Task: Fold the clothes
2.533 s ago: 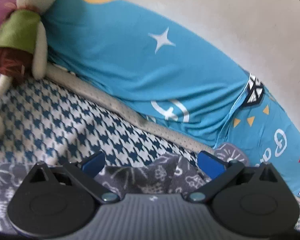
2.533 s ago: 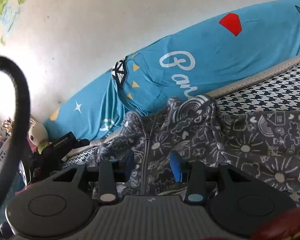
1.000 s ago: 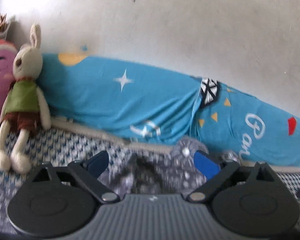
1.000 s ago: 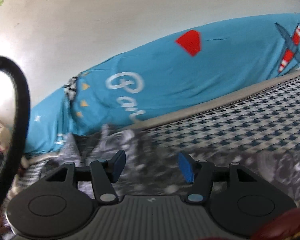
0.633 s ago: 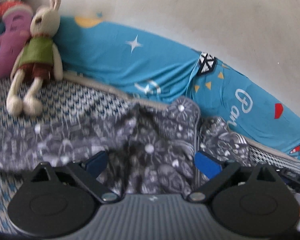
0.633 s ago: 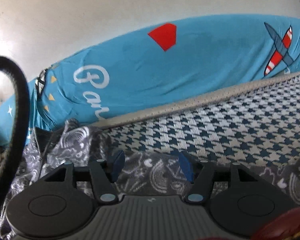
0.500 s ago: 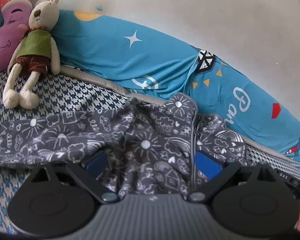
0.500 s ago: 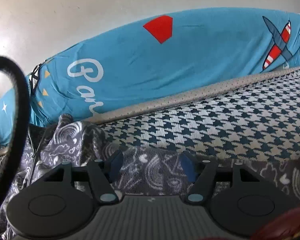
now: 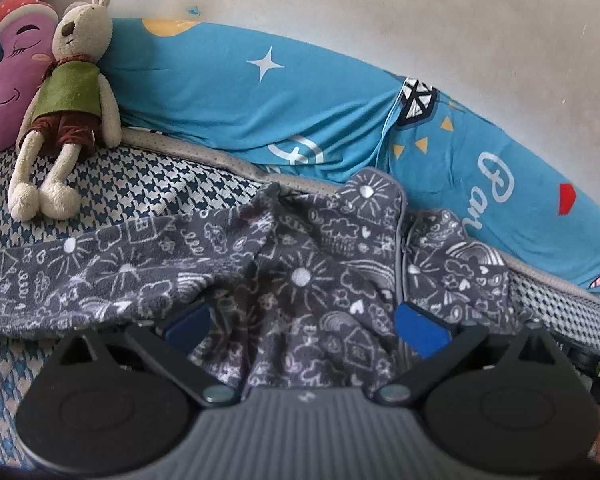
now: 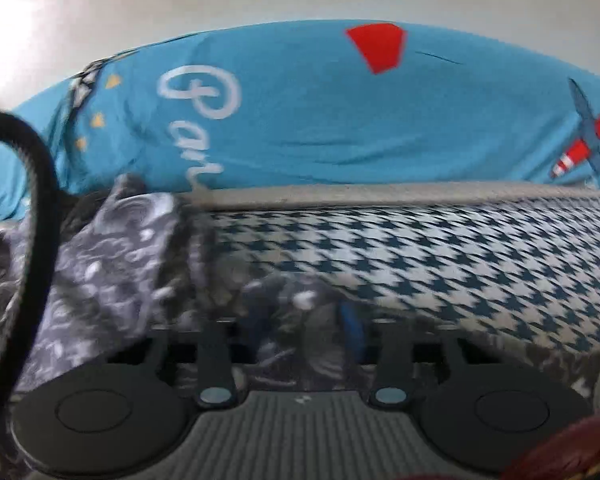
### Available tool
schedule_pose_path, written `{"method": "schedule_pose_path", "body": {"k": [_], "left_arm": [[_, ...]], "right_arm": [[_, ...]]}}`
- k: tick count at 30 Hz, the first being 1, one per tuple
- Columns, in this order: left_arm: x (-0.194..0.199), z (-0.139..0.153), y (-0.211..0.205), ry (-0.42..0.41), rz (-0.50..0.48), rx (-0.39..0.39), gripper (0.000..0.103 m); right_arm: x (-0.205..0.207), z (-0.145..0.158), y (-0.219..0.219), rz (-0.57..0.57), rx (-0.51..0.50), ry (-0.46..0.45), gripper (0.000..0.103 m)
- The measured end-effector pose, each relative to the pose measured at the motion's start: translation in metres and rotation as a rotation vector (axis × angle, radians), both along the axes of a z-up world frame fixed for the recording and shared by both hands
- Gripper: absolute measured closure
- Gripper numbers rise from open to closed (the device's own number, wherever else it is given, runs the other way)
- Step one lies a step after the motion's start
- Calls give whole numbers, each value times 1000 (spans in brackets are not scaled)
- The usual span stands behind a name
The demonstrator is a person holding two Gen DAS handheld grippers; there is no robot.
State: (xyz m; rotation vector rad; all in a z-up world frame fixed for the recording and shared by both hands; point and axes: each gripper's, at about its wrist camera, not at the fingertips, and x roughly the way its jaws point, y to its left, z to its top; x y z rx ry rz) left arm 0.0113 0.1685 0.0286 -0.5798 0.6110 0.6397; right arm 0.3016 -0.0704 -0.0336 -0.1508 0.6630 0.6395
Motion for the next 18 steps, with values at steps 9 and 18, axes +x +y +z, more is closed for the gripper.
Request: {"method": "schedule_pose_path", "body": {"k": [9,18], "left_arm": [[5,-3,-2,34,-11,7,0],[8,-12,-1,77,-46,1,0]], "right_arm": [[0,25,-18,-150,72,-61,100],[2,38,-36,-248,121,-34,90]]}}
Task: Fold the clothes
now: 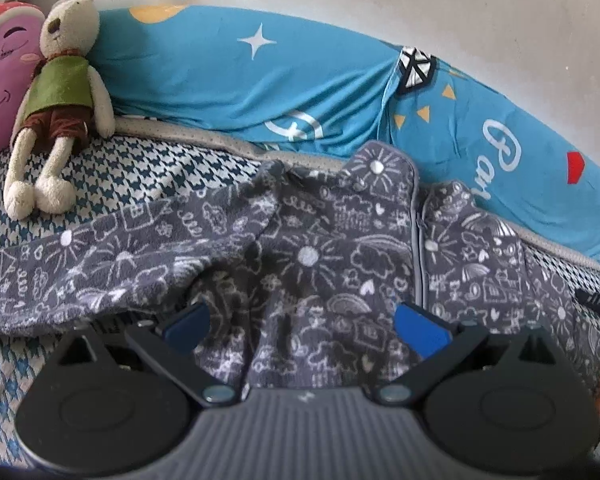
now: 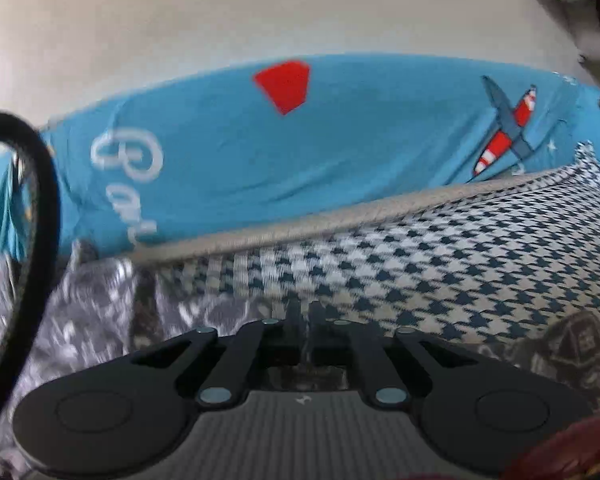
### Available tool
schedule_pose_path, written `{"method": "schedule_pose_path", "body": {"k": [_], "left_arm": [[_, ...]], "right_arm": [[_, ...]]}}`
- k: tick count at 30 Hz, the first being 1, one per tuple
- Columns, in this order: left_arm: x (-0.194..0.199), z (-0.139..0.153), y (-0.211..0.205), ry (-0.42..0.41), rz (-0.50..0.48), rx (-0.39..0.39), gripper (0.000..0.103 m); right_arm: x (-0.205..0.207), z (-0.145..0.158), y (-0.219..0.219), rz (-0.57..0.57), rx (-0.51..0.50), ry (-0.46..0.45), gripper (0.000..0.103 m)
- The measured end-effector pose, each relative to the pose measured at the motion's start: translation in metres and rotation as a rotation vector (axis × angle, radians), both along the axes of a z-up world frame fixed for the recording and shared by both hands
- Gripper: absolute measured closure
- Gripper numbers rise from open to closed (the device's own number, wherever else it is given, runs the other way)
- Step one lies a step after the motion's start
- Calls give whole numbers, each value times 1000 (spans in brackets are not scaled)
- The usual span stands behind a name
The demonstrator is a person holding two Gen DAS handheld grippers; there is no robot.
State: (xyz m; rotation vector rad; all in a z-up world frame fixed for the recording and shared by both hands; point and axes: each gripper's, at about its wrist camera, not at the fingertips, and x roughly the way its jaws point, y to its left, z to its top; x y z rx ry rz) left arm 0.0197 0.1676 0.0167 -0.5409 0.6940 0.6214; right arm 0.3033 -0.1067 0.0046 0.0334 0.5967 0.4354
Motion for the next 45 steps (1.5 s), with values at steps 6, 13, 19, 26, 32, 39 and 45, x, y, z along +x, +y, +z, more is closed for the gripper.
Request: {"method": "schedule_pose_path", "body": {"k": [6,13,19,26,32,39,45], "left_arm": [[-3,-2,-4,6,10,39,0],[-16,-5,-14,17,27,50,0],[-38,-11,-27,20,39,25,0],[-56,-17,-34,40,52,34,0],[-58,-25,-37,70,35,41,0],[-51,-29,-40,91,5,34,0],[-50,-30,-37,106,15,44,0]], "right_arm": [[-25,19,-6,116,71,50,76],[-53,22,-22,242,171,208,64],[-70,11,-36,283,246,337,56],[-76,-2,-29,326,214,375,54],[-78,-14,-14,329,197,393,54],[-77,-24,1,297,154,375,54],[-77,-30,8,279,164,345,73]]}}
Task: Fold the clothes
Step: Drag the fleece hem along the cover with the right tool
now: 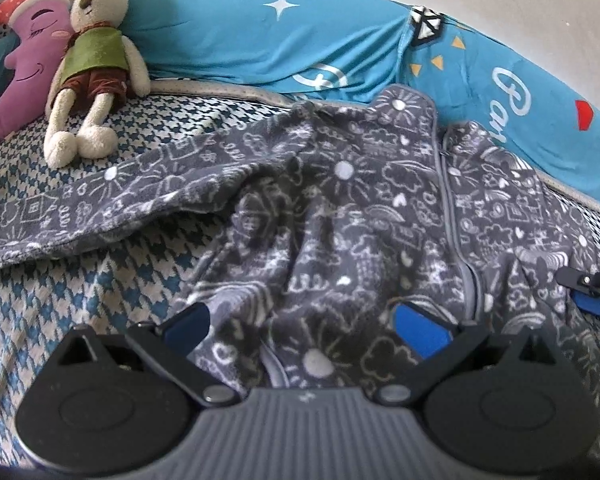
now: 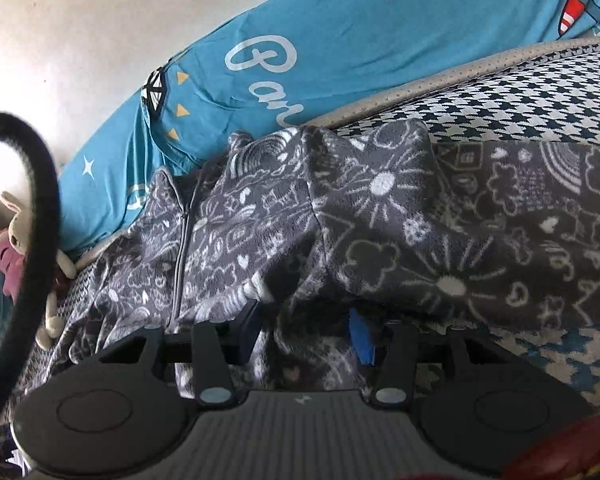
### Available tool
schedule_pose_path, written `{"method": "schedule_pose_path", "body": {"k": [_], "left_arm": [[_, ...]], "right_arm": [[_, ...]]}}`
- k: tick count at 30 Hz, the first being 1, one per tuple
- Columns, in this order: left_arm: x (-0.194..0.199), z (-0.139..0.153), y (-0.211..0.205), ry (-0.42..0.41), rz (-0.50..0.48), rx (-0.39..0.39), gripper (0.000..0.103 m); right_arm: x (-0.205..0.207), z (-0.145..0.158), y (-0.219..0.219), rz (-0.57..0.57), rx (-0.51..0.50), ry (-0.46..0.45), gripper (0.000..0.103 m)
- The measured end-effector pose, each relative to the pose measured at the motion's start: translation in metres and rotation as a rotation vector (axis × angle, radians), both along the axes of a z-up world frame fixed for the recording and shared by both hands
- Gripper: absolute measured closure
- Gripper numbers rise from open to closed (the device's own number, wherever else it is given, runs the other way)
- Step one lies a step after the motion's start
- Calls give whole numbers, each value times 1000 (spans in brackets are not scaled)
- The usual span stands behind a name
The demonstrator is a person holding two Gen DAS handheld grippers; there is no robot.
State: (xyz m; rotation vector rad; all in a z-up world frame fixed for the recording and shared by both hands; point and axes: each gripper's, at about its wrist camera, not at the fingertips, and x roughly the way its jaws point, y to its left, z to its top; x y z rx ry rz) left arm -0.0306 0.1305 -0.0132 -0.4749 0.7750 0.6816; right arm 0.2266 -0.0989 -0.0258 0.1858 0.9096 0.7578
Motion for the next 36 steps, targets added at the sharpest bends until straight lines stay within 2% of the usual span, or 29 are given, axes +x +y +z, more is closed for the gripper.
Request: {"method": "schedule_pose_path", "body": {"k": [1,6,8,12,15,18,22,24,28,32,34,36], "left_arm": [[0,0,2,1,11,0,0],[-8,0,18,-3,91,-9,0],[-11,-1,25,-4,122,-13,0],[-15,-6,34,15,156,-27,0],[-18,-8,37,9,166,-32,0],[-17,-9,36,2,152,-9,0],[-12,-14,32,44,120,20,0],[-11,-17,30,65,108,34,0],[-15,-21,30,103,111,72,0],[-26,-25,33,141,148,94,0],[-32,-27,35,148,176,95,0],[-40,-28,37,129,201,76,0]], "right_arm": [[-1,2,1,-2,-7,-14,87],[-10,23,-9,-66,-43,-121,98],[-11,28,-17,-109,-83,-174,98],[-3,20,-25,-113,-68,-111,98],[-3,23,-26,-96,-43,-106,97],[-2,26,-27,-109,-47,-120,97],[3,19,-36,-188,-98,-102,97],[7,18,-46,-208,-84,-76,96],[3,20,-63,-150,48,16,90],[-13,22,-61,-73,30,15,75],[-19,18,-60,-46,25,37,58],[-25,15,-60,-31,26,52,55]]}}
